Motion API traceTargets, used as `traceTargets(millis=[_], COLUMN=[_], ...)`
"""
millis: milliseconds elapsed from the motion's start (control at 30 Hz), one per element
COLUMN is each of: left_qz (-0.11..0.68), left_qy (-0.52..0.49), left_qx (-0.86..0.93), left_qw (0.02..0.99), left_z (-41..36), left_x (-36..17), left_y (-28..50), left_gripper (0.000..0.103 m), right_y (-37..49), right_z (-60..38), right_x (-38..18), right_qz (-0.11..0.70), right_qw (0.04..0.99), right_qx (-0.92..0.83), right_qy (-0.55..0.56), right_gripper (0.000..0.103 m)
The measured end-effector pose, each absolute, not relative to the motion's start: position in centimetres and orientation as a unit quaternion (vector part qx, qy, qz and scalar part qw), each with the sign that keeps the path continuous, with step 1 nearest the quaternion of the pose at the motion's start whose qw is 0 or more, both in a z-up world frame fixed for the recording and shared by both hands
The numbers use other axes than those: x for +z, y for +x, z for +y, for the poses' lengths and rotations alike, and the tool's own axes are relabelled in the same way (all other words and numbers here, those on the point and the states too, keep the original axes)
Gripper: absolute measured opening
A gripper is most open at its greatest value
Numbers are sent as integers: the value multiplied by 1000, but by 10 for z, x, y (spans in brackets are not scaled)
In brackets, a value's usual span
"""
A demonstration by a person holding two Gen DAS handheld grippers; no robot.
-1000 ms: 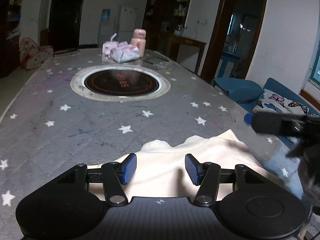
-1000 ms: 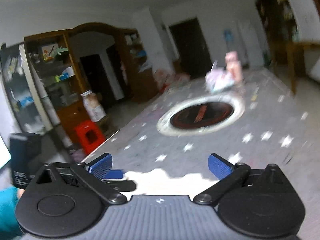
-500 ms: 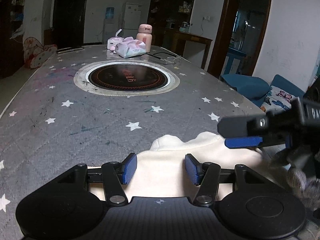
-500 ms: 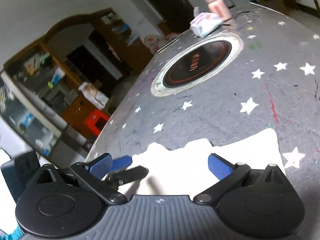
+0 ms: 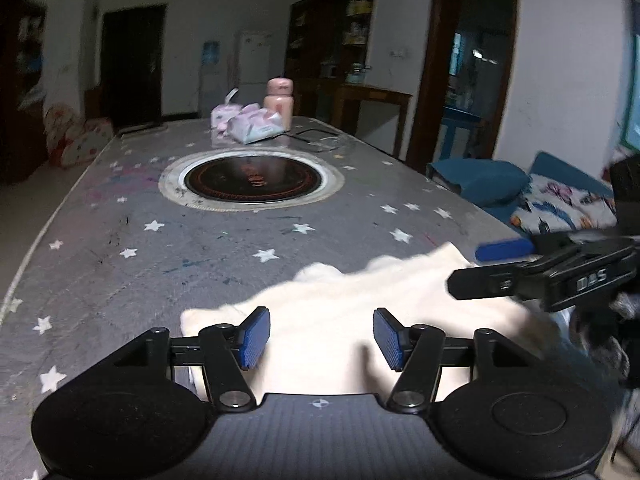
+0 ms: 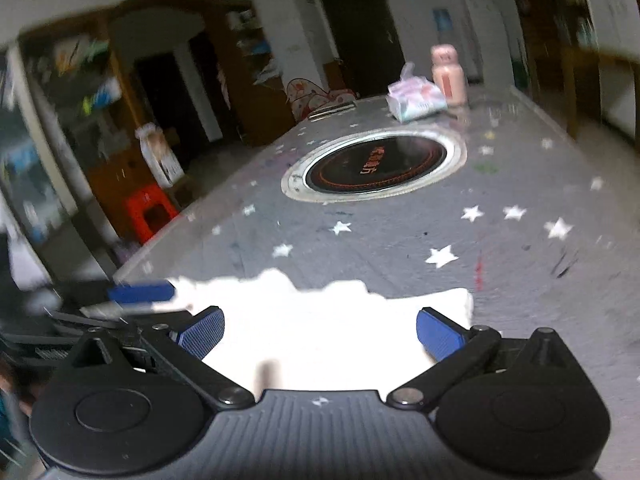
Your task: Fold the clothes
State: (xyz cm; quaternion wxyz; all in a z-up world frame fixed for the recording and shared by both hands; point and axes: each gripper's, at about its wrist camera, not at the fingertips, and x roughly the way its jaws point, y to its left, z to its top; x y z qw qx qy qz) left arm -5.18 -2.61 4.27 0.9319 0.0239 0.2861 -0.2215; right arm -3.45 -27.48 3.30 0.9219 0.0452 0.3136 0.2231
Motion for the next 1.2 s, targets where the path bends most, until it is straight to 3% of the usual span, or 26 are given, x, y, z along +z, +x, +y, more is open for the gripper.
traceTargets(millis=[400,1200], left_qz=[274,271], left_qy=[95,90], left_qx=[-224,-197], left_qw=[931,938], left_z=[-45,-29], left_x=[20,17], left_y=[-88,-96], left_gripper=[63,69], right_y=[-103,-103], right_z=[-227,-290], right_x=[9,17], right_qz=[241,271], right_qw=[927,938], right_qx=[200,100], right_qy=[-207,-192], right_gripper=[103,103])
